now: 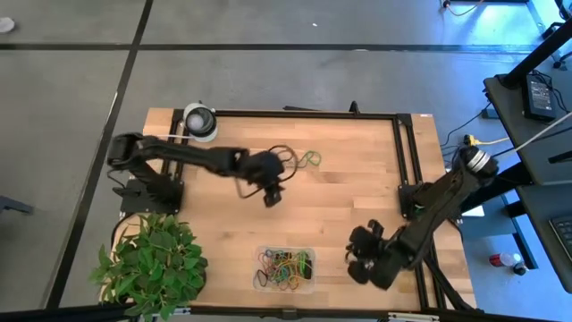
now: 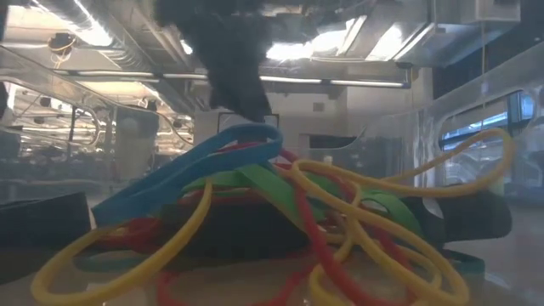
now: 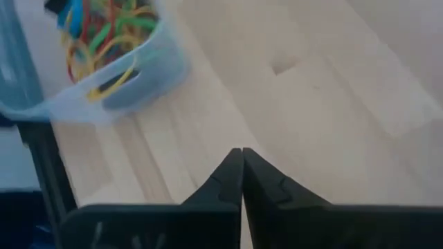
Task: Pick and place rubber bands into bin
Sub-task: Put the blue rubber band into the transparent bin, then put the yellow rubber band into the transparent bin, then put the green rubber band into the transparent bin
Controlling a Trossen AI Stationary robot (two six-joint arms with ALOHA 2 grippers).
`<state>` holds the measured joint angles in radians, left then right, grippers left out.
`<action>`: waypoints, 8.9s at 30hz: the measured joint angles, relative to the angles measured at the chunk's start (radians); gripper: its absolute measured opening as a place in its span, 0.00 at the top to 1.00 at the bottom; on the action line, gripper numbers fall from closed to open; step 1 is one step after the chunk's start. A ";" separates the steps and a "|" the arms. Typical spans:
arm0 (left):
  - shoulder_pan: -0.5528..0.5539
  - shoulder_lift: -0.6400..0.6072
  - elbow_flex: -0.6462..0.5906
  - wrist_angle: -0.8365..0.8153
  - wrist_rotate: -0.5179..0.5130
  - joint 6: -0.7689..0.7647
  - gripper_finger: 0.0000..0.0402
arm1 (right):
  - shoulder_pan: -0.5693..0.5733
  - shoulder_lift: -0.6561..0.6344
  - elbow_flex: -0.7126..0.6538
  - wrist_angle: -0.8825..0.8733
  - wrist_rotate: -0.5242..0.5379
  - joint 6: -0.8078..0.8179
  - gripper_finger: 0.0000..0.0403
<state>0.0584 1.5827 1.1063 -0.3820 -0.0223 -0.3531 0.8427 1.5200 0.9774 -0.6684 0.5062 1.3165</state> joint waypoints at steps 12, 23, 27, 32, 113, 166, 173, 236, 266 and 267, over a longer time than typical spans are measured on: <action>0.196 0.490 0.504 -0.445 -0.012 0.191 0.61 | -0.089 -0.114 -0.217 0.246 0.051 0.095 0.96; 0.252 0.658 0.610 -0.442 -0.012 0.221 0.61 | -0.133 -0.114 -0.217 0.242 0.053 0.093 0.96; 0.249 0.679 0.616 -0.440 -0.022 0.247 0.64 | -0.134 -0.114 -0.217 0.241 0.053 0.093 0.96; 0.224 0.683 0.615 -0.436 -0.073 0.264 0.83 | -0.134 -0.114 -0.217 0.241 0.053 0.093 0.96; -0.681 0.569 0.609 -0.436 -0.169 -0.710 0.77 | 0.156 -0.113 -0.217 0.486 0.077 0.088 0.98; -0.613 -0.594 -0.364 -0.086 -0.246 -0.285 1.00 | -0.069 0.272 -0.051 -0.053 -1.137 0.150 0.53; -0.613 -0.593 -0.364 -0.006 -0.245 -0.254 1.00 | -0.027 0.267 -0.152 0.053 -1.179 0.229 0.42; -0.233 -0.591 -0.363 0.136 0.022 0.210 1.00 | -0.246 0.694 0.958 -0.241 -0.297 0.066 0.83; -0.056 -0.628 -0.392 0.192 0.120 0.334 1.00 | -0.227 0.290 0.520 -0.341 -0.073 -0.025 0.99; -0.038 -0.634 -0.418 0.252 0.140 0.338 1.00 | -0.235 0.251 0.457 -0.298 -0.066 -0.034 0.99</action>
<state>0.0203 0.9489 0.6882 -0.1301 0.1176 -0.0149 0.6078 1.7712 1.4340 -0.9660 0.4405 1.2826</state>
